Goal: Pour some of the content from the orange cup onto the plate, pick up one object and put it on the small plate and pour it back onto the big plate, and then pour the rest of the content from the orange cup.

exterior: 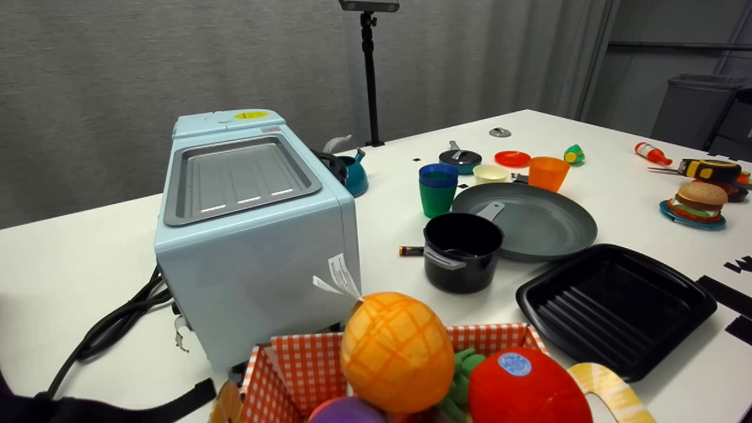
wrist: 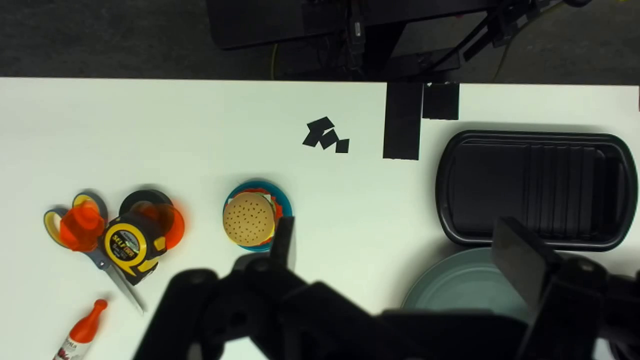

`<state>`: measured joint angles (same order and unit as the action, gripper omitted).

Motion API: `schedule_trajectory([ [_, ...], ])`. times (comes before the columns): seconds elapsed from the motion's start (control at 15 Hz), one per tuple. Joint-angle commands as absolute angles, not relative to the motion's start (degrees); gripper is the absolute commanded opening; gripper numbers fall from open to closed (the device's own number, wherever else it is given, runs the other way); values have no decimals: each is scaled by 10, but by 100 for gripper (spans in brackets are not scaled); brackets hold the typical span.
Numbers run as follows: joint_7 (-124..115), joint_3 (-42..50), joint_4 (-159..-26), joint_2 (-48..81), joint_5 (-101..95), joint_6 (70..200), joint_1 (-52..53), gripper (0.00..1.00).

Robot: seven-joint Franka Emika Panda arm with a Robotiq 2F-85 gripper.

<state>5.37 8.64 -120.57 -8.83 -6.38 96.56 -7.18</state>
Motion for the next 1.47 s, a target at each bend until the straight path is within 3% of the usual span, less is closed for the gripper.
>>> schedule_trajectory([
  [0.0,54,85,-1205,-88,-64,964,-73,100],
  [0.67,47,86,-1191,-80,-65,999,-75,100],
  [1.4,-1,98,-1071,59,-66,1222,-84,100],
])
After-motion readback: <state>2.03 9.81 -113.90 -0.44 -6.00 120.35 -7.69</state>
